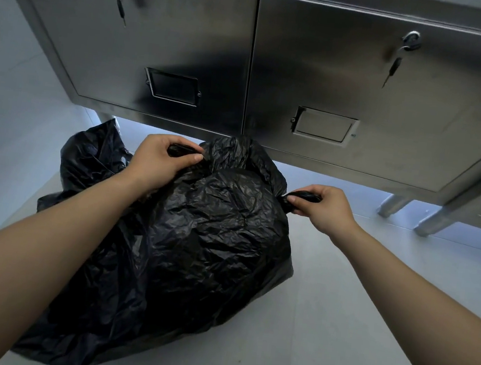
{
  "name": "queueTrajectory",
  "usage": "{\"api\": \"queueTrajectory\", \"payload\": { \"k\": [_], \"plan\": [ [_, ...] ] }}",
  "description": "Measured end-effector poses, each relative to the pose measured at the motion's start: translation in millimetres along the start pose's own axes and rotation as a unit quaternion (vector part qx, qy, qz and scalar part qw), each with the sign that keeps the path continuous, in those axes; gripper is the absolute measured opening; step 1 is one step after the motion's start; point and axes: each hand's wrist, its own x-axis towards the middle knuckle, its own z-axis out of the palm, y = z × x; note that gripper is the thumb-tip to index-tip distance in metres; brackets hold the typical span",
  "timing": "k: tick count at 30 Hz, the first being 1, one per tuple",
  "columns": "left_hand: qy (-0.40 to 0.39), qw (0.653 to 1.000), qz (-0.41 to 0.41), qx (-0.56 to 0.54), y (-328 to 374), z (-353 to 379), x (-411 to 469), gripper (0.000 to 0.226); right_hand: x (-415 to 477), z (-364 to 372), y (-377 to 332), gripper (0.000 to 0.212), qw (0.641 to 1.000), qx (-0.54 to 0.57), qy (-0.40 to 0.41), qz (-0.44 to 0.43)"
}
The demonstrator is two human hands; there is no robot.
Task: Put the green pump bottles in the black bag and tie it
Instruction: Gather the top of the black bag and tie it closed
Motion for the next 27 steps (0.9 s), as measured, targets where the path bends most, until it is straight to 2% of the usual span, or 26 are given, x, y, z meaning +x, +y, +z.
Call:
{"api": "queueTrajectory", "payload": {
  "k": [7,10,17,21,27],
  "plan": [
    [0.008,0.999,-0.027,0.021,9.4,-14.8,-1.1,0.01,-13.2,-16.2,1.5,0.006,0.997,0.046,0.015,0.064],
    [0.032,0.999,-0.038,0.002,4.2,-22.6,-2.2,0.01,-12.7,-17.7,7.4,0.016,0.992,0.08,0.025,0.092],
    [0.063,0.993,-0.084,-0.057,-9.1,-34.6,-7.1,0.011,-11.2,-31.7,16.8,0.013,0.991,0.069,0.046,0.101],
    [0.079,0.992,-0.073,-0.067,-4.1,-35.9,-1.4,0.012,-8.1,-39.5,3.1,0.005,0.993,0.089,0.055,0.058],
    [-0.005,0.998,-0.044,-0.033,18.3,-16.6,7.0,0.011,2.3,-33.1,-30.2,0.021,0.999,-0.015,-0.001,-0.035]
  ]
}}
